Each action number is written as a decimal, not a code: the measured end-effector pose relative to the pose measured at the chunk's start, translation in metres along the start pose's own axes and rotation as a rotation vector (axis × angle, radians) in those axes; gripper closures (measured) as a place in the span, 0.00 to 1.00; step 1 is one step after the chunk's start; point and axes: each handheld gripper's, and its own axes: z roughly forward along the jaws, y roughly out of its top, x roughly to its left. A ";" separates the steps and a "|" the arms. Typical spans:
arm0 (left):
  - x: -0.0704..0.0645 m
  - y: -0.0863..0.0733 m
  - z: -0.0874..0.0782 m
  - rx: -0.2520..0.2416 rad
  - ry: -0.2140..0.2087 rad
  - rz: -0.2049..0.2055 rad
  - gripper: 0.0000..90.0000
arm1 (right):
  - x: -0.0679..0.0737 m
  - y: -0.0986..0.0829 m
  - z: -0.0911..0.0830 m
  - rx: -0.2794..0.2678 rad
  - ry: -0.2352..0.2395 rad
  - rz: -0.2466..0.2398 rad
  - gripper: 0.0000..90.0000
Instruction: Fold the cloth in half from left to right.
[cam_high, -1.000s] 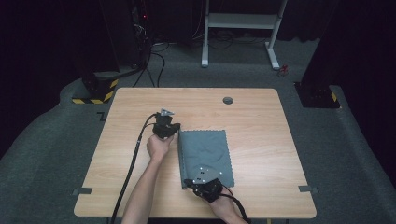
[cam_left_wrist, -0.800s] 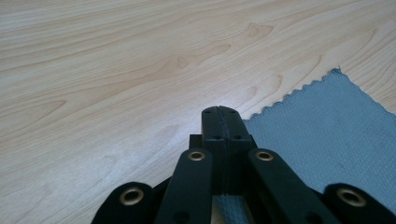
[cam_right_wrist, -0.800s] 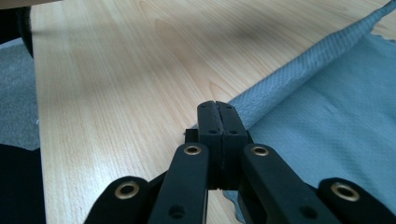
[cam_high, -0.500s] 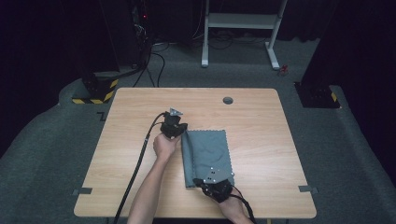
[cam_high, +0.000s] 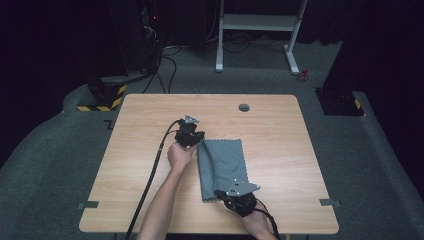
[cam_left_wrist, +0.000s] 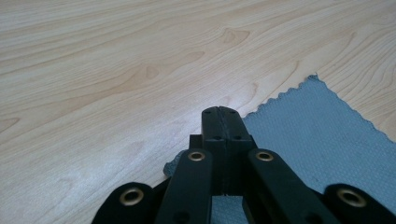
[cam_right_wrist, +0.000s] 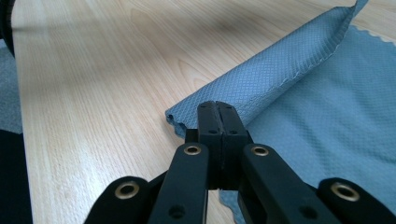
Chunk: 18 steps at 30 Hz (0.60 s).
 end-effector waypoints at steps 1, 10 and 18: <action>-0.002 0.001 0.001 0.001 -0.002 0.000 1.00 | -0.001 -0.001 -0.001 -0.002 -0.003 0.005 1.00; -0.022 0.013 0.013 0.018 -0.014 0.055 1.00 | -0.012 -0.009 -0.015 -0.013 -0.026 0.034 1.00; -0.027 0.017 0.021 0.031 -0.010 0.064 1.00 | -0.018 -0.018 -0.023 -0.015 -0.044 0.054 1.00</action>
